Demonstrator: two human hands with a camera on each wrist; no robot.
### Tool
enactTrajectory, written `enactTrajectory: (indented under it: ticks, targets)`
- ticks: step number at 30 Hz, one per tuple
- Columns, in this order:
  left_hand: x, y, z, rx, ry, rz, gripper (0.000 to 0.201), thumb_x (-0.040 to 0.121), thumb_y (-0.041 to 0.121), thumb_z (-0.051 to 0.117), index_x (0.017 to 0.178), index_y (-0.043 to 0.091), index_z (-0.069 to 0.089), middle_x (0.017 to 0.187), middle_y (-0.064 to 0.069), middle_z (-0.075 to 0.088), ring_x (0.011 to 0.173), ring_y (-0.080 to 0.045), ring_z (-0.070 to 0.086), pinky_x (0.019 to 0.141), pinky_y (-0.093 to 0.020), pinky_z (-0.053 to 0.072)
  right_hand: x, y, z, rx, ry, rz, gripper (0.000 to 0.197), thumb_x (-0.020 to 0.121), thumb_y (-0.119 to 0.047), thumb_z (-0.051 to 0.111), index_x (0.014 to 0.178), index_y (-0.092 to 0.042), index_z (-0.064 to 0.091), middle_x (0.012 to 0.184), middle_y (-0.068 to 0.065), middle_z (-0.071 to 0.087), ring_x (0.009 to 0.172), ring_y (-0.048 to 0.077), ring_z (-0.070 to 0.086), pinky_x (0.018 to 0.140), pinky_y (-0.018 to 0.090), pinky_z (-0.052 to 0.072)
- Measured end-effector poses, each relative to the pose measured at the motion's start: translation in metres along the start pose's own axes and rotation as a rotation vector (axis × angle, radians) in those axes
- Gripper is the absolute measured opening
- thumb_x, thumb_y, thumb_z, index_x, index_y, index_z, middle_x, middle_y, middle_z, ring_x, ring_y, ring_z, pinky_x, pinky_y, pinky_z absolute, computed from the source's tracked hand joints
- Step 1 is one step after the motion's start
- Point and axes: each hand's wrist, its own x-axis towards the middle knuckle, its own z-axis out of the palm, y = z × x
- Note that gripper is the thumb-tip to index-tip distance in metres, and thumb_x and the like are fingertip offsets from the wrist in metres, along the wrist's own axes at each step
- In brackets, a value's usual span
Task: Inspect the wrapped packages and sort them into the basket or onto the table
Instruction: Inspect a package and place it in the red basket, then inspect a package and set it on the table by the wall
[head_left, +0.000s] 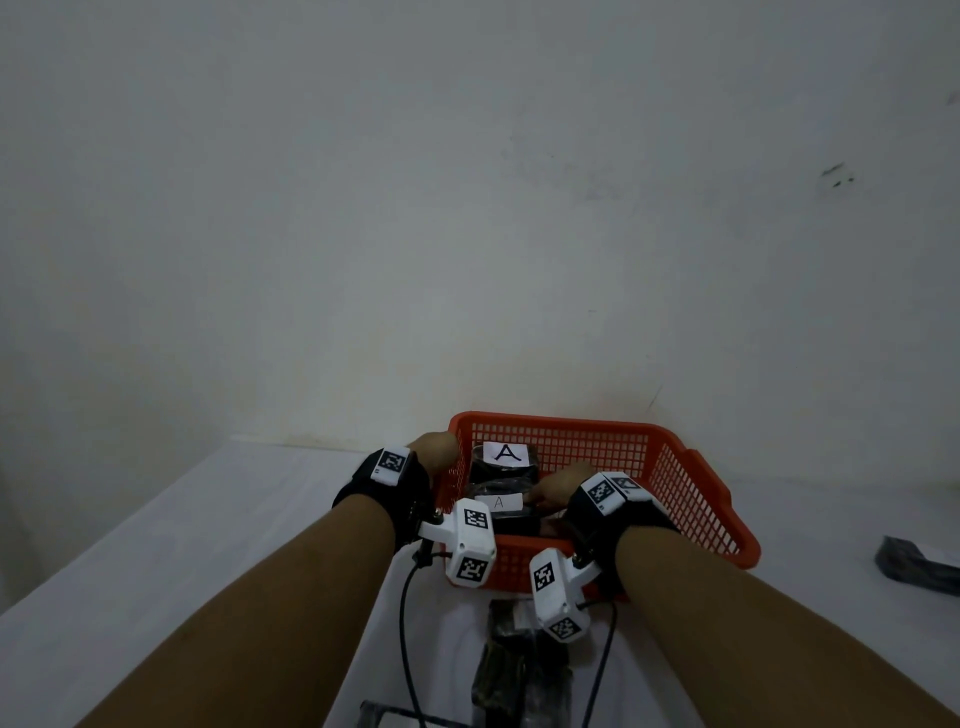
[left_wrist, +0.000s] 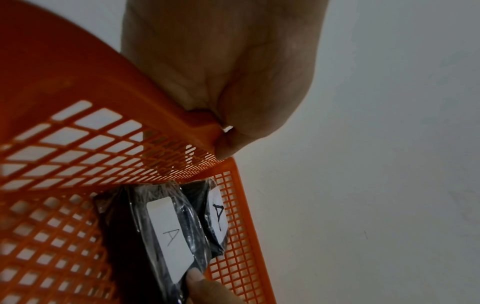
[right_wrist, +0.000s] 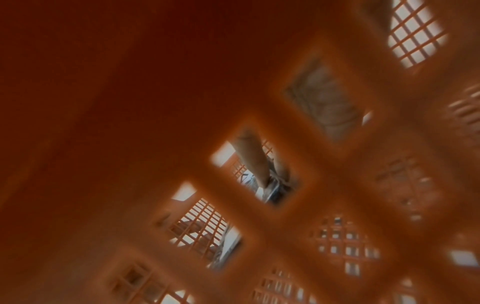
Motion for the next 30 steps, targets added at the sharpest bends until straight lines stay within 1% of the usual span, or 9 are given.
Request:
enactTrajectory:
  ticks: [2,4,7,10,13,20,23,27,30]
  targets:
    - [0.000,0.000,0.000,-0.003,0.000,-0.008,0.039,0.084,0.010,0.044,0.114,0.000,0.067,0.111,-0.030,0.073,0.105,-0.046,0.071,0.099,-0.065,0.050,0.000,-0.002,0.000,-0.135,-0.011,0.001,0.023,0.095,-0.035,0.071,0.090,-0.013,0.074,0.111,0.007,0.075,0.099,0.022,0.072,0.075,0.030,0.060]
    - [-0.001,0.000,0.000,-0.009,-0.007,-0.014,0.041,0.080,0.010,0.044,0.114,0.001,0.066,0.114,-0.030,0.072,0.111,-0.048,0.069,0.099,-0.066,0.049,-0.004,-0.005,-0.001,-0.225,-0.008,-0.025,0.027,0.097,-0.038,0.069,0.104,-0.013,0.074,0.117,0.007,0.075,0.093,0.019,0.067,0.062,0.023,0.051]
    - [0.001,0.001,-0.001,-0.010,-0.004,-0.017,0.040,0.080,0.010,0.044,0.113,0.000,0.065,0.114,-0.032,0.071,0.111,-0.049,0.068,0.098,-0.067,0.049,-0.003,-0.004,-0.001,-0.248,-0.002,-0.013,0.037,0.098,-0.031,0.069,0.126,-0.006,0.070,0.128,0.010,0.072,0.105,0.022,0.069,0.075,0.025,0.055]
    - [-0.001,0.003,-0.002,0.022,-0.006,-0.006,0.043,0.074,0.012,0.046,0.110,0.001,0.066,0.113,-0.032,0.071,0.111,-0.050,0.068,0.099,-0.067,0.048,-0.003,-0.003,0.000,-0.099,-0.031,0.003,0.041,0.096,-0.019,0.071,0.133,-0.002,0.065,0.135,0.014,0.067,0.093,0.022,0.066,0.061,0.023,0.058]
    - [-0.002,0.003,-0.003,0.048,-0.005,-0.012,0.037,0.079,0.016,0.047,0.110,0.004,0.063,0.113,-0.030,0.072,0.110,-0.047,0.069,0.099,-0.063,0.050,-0.004,0.001,-0.003,-0.117,-0.012,-0.016,0.036,0.096,-0.023,0.070,0.127,-0.003,0.070,0.119,0.010,0.072,0.089,0.017,0.067,0.077,0.029,0.059]
    - [-0.020,0.013,-0.013,0.190,0.007,-0.032,0.033,0.079,0.020,0.052,0.107,0.003,0.061,0.113,-0.021,0.068,0.105,-0.039,0.066,0.097,-0.052,0.052,-0.029,-0.002,-0.025,0.072,0.121,-0.152,0.024,0.089,-0.007,0.074,0.107,0.009,0.073,0.106,0.020,0.075,0.081,0.027,0.070,0.074,0.035,0.064]
    - [-0.057,0.024,-0.016,0.314,0.093,0.041,0.033,0.093,0.030,0.058,0.112,0.004,0.058,0.122,-0.017,0.062,0.109,-0.036,0.062,0.092,-0.040,0.051,-0.062,-0.010,-0.039,-0.033,0.240,-0.342,0.021,0.090,-0.017,0.075,0.104,-0.003,0.079,0.102,0.013,0.075,0.092,0.025,0.069,0.091,0.047,0.062]
    - [-0.099,0.024,-0.021,0.563,0.194,0.217,0.045,0.097,0.033,0.060,0.117,-0.007,0.064,0.105,-0.013,0.061,0.089,-0.026,0.059,0.071,-0.030,0.048,-0.118,-0.009,-0.043,-0.068,0.229,-0.518,0.029,0.092,-0.028,0.076,0.119,-0.019,0.073,0.116,0.001,0.071,0.103,0.015,0.064,0.078,0.024,0.049]
    - [-0.139,0.008,-0.019,0.732,0.173,0.304,0.042,0.099,0.034,0.058,0.117,-0.002,0.069,0.112,-0.011,0.064,0.097,-0.019,0.053,0.086,-0.029,0.043,-0.161,-0.002,-0.037,-0.104,0.158,-0.594,0.041,0.093,-0.035,0.075,0.131,-0.023,0.065,0.120,-0.003,0.067,0.109,0.015,0.062,0.081,0.023,0.046]
